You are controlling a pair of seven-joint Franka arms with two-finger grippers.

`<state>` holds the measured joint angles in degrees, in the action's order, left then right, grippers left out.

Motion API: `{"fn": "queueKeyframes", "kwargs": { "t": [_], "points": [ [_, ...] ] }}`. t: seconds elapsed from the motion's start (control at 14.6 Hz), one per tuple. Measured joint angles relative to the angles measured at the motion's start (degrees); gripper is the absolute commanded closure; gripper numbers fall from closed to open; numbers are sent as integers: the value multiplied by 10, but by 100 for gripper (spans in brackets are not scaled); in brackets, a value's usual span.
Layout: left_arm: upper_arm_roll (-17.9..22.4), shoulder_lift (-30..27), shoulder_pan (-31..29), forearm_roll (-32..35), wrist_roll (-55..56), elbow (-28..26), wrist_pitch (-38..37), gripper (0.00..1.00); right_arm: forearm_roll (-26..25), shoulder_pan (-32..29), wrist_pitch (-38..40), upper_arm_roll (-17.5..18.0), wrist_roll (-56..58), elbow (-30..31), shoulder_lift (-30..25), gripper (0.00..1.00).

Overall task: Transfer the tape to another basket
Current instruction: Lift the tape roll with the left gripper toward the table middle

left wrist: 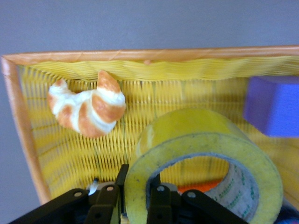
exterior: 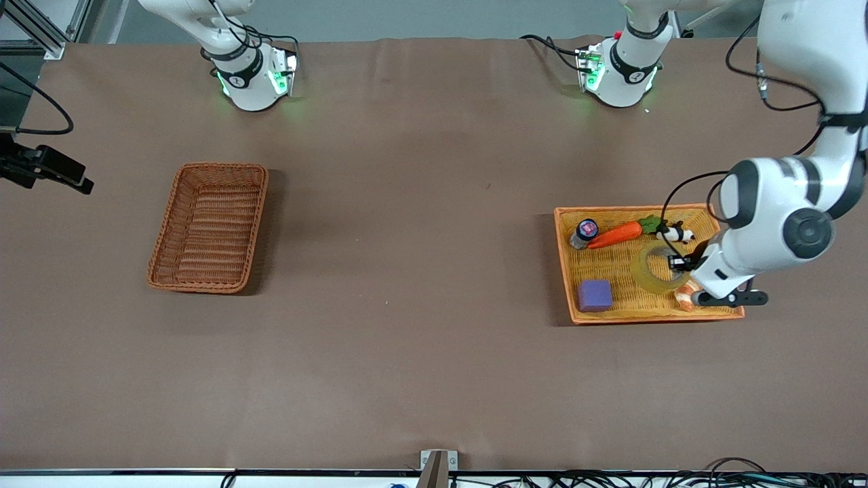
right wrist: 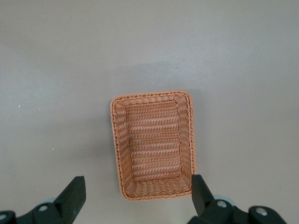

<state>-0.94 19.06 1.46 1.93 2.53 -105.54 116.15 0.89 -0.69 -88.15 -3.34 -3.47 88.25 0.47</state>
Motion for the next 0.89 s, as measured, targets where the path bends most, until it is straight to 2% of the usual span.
{"fn": "queueKeyframes", "kwargs": {
  "t": [0.14, 0.41, 0.55, 0.75, 0.89],
  "points": [
    [-44, -15, 1, 0, 41, 41, -48, 98, 0, 0, 0, 0, 0, 0, 0, 0],
    [-159, 12, 11, 1, 177, 76, -56, 96, 0, 1, 0, 0, 0, 0, 0, 0],
    [-210, 45, 19, 6, 225, 98, -55, 97, 0, 1, 0, 0, 0, 0, 0, 0],
    [-290, 115, 35, 76, 321, 143, -53, 99, 0, 1, 0, 0, 0, 0, 0, 0],
    [-326, 178, 68, 119, 391, 192, -50, 97, 0, 1, 0, 0, 0, 0, 0, 0]
  ]
}}
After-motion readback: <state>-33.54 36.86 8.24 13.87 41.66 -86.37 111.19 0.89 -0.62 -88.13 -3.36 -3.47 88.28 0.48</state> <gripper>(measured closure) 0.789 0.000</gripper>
